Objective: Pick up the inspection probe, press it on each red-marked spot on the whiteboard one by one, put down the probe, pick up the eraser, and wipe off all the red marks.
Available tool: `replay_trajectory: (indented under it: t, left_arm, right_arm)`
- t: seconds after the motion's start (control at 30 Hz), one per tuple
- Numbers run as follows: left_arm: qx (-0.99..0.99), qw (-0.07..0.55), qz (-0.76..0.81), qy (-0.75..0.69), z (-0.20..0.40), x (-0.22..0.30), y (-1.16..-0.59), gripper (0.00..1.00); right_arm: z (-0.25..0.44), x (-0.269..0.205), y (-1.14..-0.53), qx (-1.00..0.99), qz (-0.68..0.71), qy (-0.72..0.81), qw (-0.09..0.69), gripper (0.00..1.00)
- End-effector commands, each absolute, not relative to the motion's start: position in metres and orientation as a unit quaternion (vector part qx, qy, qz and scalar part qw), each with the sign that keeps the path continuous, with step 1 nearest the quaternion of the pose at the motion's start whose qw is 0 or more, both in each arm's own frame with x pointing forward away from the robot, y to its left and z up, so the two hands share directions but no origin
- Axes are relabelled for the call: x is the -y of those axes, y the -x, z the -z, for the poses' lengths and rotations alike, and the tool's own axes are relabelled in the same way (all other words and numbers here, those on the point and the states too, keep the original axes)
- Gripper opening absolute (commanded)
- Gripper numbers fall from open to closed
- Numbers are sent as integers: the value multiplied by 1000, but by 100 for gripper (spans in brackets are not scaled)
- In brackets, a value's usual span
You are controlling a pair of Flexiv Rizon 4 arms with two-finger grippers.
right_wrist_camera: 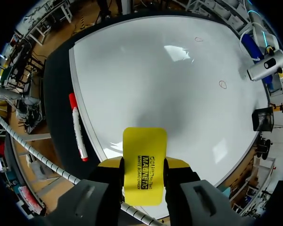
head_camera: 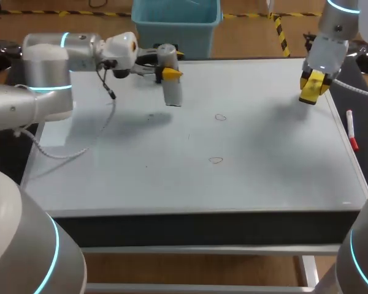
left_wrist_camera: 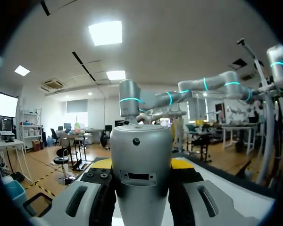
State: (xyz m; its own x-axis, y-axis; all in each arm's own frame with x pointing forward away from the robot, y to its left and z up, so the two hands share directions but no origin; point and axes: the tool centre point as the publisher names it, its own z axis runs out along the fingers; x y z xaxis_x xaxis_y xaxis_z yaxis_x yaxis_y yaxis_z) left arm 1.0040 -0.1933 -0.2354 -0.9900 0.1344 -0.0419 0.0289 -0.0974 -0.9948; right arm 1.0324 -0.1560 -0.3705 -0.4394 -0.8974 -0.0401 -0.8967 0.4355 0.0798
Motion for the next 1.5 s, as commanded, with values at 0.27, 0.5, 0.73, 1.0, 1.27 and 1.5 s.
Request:
replay_trajectory:
  t: [0.27,0.5,0.73,1.0,1.27,1.5]
  left_arm:
    - [661,88,-739,95,254,250,-1002,0]
    - [658,105,-737,108,256,275,-987,0]
    - [660,117,-733,119,259,293,-981,0]
    - [661,124,-730,124,263,306,-979,0]
    - [660,132,-729,127,270,314,-978,0]
    - [660,134,-728,127,274,313,-978,0]
  right_arm:
    - [370,157,-1033,847,43,-530,5,0]
    - [370,157,-1033,847,43,-530,5,0]
    - [370,157,-1033,847,43,-530,5,0]
    - [370,157,-1033,847,43,-530,5,0]
    - [370,157,-1033,847,43,-530,5,0]
    - [370,157,-1033,847,43,-530,5,0]
